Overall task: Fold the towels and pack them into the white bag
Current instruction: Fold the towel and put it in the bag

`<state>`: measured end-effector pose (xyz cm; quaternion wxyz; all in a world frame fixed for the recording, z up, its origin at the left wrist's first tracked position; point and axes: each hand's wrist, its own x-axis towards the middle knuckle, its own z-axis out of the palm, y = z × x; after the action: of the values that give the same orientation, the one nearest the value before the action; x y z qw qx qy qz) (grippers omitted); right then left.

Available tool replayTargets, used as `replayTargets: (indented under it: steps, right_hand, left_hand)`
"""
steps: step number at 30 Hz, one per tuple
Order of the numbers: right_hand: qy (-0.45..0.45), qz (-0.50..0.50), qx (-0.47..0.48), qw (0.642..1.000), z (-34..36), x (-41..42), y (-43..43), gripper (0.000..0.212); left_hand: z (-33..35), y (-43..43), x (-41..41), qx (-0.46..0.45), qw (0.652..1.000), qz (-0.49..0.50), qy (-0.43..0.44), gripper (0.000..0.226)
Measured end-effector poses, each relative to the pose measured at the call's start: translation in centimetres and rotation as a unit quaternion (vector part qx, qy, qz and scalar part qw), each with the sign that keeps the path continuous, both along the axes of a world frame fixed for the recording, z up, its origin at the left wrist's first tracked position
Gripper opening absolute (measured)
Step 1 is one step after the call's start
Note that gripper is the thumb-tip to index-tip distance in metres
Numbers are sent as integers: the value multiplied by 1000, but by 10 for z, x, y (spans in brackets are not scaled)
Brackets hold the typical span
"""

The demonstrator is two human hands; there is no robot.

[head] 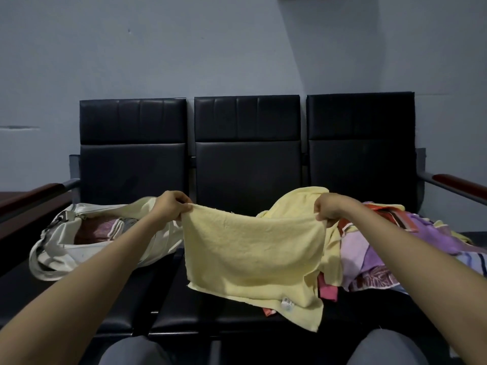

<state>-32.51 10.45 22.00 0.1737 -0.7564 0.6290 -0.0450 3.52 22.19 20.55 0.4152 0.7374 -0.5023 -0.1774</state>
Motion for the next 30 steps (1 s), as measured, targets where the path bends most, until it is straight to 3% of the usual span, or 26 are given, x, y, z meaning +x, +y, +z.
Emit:
replayTargets:
  steps: [3,6,10,13,15,16,18,20,22,27,30]
  right_hand:
    - [-221,-46,-36,973,-1,-5,-5,10]
    - [-469,-67,-41,880,7,-6,-7,15]
    - [-621,-59,-44,781,32,-5,-6,17]
    - [-703,-49,-17,710,54,-6,-3,20]
    - [-726,-21,20,687,69,-7,3,20]
    - [-716,-3,28,698,76,-8,6,23]
    - [-650,19,-5,759,85,-11,13,31]
    - [-557,16,-87,826,87,-13,18,30]
    - [-474,17,-167,864,88,-16,21,24]
    - [-424,40,-215,879,93,-18,20,20]
    - [-448,41,-211,868,98,-20,19,25]
  left_hand:
    - [5,3,-2,-35,999,8,38,4]
    - [20,8,-4,-113,979,-20,167,4]
    - [52,9,-6,-202,949,-18,241,19]
    - [71,9,-4,-230,947,-56,217,36]
    - [79,15,-5,-227,952,-85,186,48]
    - [83,18,-5,-227,957,-85,159,52]
    - [90,21,-3,-236,965,-62,90,47]
    - [96,23,0,-238,970,-32,27,36]
    - [100,25,3,-234,972,-17,2,32]
    - [107,29,4,-238,971,-1,-3,31]
    - [115,36,1,-258,961,-39,85,33]
